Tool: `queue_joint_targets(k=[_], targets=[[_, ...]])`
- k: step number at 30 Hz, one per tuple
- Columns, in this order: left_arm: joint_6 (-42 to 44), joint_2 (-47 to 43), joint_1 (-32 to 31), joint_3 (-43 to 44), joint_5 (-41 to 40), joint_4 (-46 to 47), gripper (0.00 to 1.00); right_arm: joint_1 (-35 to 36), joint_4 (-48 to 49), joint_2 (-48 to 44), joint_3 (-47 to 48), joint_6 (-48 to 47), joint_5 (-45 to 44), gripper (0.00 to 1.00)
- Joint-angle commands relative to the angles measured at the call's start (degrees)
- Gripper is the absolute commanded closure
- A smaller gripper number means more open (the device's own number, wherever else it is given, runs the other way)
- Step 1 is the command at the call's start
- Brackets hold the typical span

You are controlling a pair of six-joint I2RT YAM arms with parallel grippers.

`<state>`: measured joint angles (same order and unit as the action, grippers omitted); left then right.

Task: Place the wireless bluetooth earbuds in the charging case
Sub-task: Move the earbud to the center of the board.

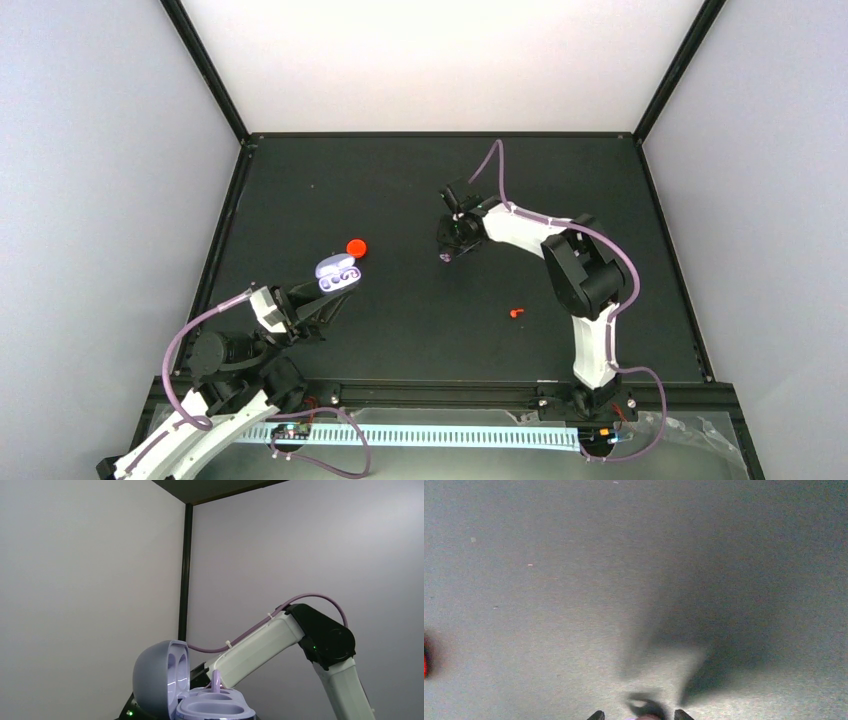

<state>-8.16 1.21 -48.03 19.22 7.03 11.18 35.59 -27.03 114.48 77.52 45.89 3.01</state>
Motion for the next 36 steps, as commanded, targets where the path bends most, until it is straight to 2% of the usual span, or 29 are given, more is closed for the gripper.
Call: queue_joint_targets(k=[1, 7, 13, 18, 27, 36], targets=[[-0.19, -0.2, -0.21, 0.18, -0.36, 0.77, 0.98, 1.21, -2.96, 0.84, 3.91, -4.07, -1.57, 0.65], [-0.15, -0.76, -0.15, 0.29, -0.63, -0.05, 0.98, 1.71, -6.65, 0.7, 6.09, -9.79, -6.66, 0.62], [-0.1, -0.86, -0.13, 0.33, -0.73, -0.19, 0.99, 1.19, -5.19, -1.69, 2.39, -11.51, -8.76, 0.6], [-0.1, -1.1, -0.14, 0.71, -0.75, -0.92, 0.98, -0.75, -0.38, -4.83, -3.4, -9.33, -9.13, 0.63], [-0.36, -0.99, -0.15, 0.77, -0.66, -1.07, 0.98, -1.36, 0.46, -2.78, -3.17, -10.79, -5.88, 0.68], [-0.27, -0.48, -0.13, 1.21, -0.7, -1.34, 0.98, -1.22, 0.78, -9.25, -3.91, -14.58, -10.26, 0.67]])
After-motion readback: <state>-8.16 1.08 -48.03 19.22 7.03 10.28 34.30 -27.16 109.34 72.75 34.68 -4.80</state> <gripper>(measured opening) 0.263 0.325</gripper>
